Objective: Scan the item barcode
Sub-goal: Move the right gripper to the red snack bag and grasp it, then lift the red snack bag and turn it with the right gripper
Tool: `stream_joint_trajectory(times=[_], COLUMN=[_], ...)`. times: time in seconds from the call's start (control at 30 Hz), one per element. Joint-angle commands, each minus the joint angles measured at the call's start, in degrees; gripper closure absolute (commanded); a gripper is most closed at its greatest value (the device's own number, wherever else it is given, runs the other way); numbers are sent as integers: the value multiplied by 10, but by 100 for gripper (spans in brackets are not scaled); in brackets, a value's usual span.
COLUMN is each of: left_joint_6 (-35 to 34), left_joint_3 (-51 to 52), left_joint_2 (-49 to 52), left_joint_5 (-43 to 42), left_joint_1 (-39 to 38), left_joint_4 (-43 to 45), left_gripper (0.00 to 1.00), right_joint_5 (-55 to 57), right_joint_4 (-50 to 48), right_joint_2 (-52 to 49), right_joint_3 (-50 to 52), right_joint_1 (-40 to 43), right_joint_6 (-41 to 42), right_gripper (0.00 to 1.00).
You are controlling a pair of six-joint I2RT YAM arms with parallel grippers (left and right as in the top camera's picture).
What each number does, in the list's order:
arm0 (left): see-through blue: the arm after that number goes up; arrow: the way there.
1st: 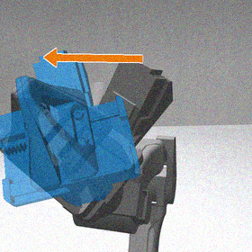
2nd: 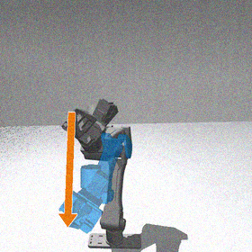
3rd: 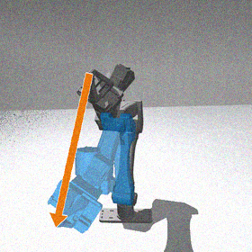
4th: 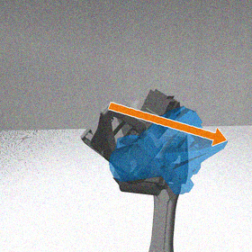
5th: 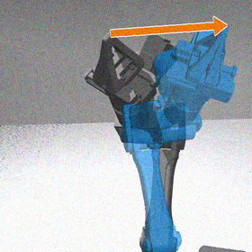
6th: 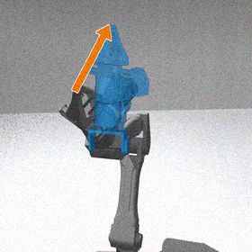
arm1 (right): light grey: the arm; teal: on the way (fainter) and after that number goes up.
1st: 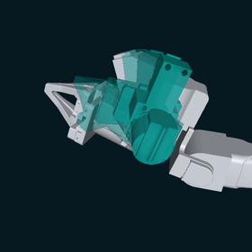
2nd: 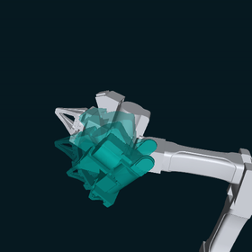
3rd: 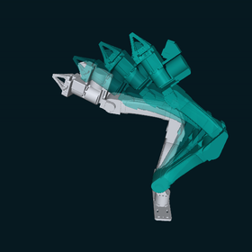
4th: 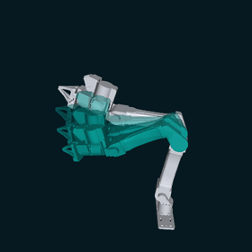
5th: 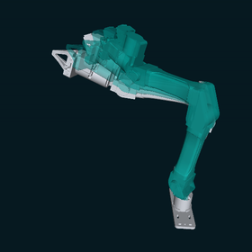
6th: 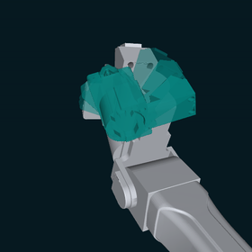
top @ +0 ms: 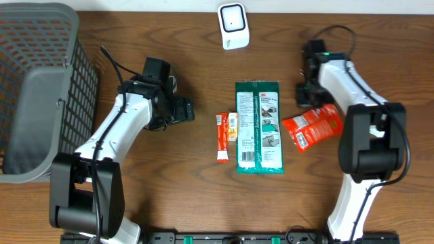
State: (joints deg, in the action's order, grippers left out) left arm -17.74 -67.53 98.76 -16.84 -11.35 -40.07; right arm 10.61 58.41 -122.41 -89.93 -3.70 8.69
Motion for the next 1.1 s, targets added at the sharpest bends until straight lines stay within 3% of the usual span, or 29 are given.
stream_joint_trajectory(times=[0.0, 0.27, 0.37, 0.53, 0.87, 1.07], left_joint_6=[7, 7, 7, 7, 7, 7], left_joint_3=[-6, -6, -6, -6, -6, -6], left_joint_2=[-11, -11, -11, -11, -11, -11], left_joint_5=[-5, -5, -5, -5, -5, -5], left_joint_1=[2, 2, 2, 2, 2, 2], left_joint_4=[-1, -1, -1, -1, -1, -1], left_gripper=[13, 13, 13, 13, 13, 13], right_joint_5=[13, -51, -174, -182, -127, -25], right_joint_4=[44, 120, 146, 188, 19, -65], right_joint_2=[2, 87, 165, 200, 200, 200], right_joint_3=[0, 0, 1, 43, 268, 318], right_joint_1=[34, 47, 21, -64, -151, -151], right_joint_6=[19, 4, -38, -34, 26, 26], right_gripper=[99, 99, 98, 96, 93, 85])
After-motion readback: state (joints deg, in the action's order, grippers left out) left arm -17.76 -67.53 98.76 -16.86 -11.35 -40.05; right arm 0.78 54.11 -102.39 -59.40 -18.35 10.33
